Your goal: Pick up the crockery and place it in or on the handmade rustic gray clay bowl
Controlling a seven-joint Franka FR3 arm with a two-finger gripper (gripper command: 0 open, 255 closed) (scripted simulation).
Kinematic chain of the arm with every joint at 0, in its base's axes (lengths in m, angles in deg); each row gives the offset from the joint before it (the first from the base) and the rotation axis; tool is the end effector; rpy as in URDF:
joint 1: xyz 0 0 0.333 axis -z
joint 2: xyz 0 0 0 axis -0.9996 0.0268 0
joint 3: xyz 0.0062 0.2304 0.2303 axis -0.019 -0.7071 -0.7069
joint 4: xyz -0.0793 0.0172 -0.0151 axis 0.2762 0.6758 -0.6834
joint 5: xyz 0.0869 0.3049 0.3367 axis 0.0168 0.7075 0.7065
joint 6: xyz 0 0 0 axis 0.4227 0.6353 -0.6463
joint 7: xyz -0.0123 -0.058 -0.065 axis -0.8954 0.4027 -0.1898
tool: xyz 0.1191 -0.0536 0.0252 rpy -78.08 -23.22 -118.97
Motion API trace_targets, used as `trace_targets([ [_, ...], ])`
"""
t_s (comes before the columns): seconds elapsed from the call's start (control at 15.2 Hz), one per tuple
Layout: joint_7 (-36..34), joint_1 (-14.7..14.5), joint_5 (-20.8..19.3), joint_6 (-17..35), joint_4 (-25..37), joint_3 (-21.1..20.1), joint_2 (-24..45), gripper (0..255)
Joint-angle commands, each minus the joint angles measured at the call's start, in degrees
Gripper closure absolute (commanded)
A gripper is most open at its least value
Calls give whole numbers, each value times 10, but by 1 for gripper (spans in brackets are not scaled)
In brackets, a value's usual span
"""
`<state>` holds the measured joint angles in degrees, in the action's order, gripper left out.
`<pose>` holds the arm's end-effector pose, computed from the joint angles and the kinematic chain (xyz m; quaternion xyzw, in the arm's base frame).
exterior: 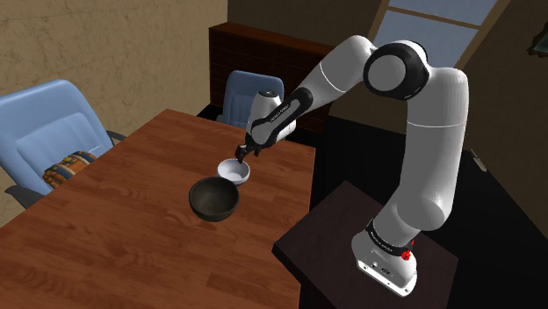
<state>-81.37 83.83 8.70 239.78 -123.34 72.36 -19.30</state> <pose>0.6210 0.0813 0.1237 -0.9972 0.0143 -0.0714 0.0192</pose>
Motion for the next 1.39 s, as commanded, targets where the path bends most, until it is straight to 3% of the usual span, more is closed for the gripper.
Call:
trace_targets([
  [0.0,-1,-1,-1,10,11,1,20,0],
  [0.33,-3,-4,-3,31,26,3,56,0],
  [0.86,-3,-3,-3,31,26,3,56,0],
  [0.92,-3,-3,-3,31,26,3,56,255],
  [1.32,-3,-3,-3,31,26,3,56,255],
])
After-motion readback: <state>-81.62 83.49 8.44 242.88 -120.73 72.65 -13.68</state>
